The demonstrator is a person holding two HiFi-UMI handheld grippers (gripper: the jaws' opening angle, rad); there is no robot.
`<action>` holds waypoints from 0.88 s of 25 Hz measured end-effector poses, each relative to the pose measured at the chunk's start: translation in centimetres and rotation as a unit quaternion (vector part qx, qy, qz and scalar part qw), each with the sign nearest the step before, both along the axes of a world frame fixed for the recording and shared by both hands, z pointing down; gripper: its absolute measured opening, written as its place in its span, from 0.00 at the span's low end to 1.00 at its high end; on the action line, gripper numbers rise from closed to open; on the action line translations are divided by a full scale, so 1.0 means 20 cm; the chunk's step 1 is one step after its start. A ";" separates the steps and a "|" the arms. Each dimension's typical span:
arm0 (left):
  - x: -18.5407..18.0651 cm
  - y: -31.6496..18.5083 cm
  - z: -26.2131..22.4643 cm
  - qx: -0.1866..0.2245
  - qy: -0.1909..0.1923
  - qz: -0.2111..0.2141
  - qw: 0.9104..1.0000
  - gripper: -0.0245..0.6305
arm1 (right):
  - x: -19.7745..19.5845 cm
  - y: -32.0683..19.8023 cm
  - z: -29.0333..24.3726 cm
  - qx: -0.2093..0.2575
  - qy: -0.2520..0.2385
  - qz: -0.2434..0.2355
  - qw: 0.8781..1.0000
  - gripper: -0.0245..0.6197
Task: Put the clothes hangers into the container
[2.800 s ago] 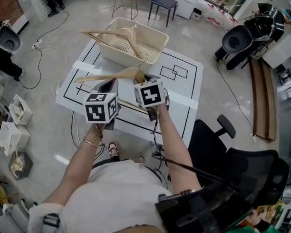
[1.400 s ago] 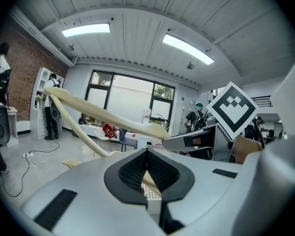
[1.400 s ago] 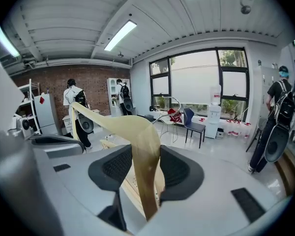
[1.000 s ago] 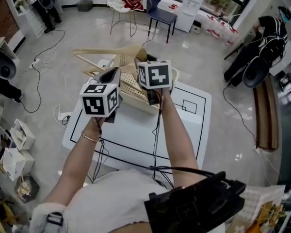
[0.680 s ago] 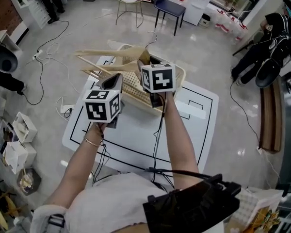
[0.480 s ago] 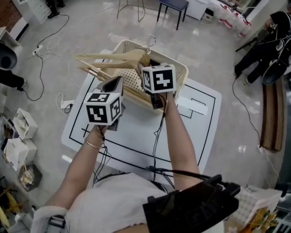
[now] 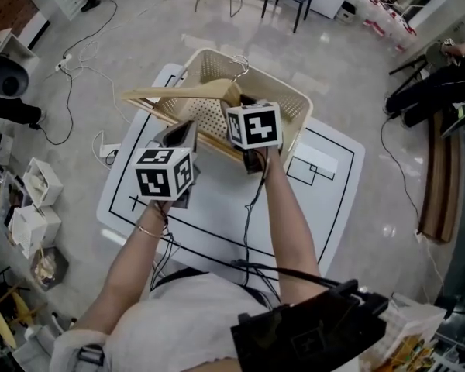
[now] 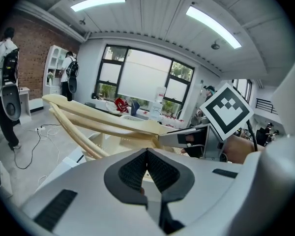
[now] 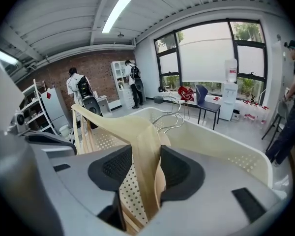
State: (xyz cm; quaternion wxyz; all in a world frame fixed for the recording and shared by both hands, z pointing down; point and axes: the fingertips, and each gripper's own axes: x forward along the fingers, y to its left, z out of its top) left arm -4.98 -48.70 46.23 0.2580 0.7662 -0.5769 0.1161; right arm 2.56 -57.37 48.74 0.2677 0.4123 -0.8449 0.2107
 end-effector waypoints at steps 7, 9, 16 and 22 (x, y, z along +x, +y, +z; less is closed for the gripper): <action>-0.01 0.01 0.04 -0.007 -0.004 -0.005 1.000 0.04 | -0.01 -0.01 0.04 -0.002 -0.012 0.007 1.000 0.33; -0.02 0.02 0.04 -0.007 -0.007 -0.005 1.000 0.04 | -0.02 0.00 0.05 0.000 -0.017 0.011 1.000 0.33; -0.01 0.03 0.03 -0.008 -0.013 -0.006 1.000 0.04 | 0.03 -0.02 0.02 0.008 -0.039 0.029 0.999 0.33; -0.01 0.10 -0.01 -0.006 -0.015 -0.006 1.000 0.04 | 0.06 0.03 -0.11 0.022 -0.090 0.052 0.994 0.33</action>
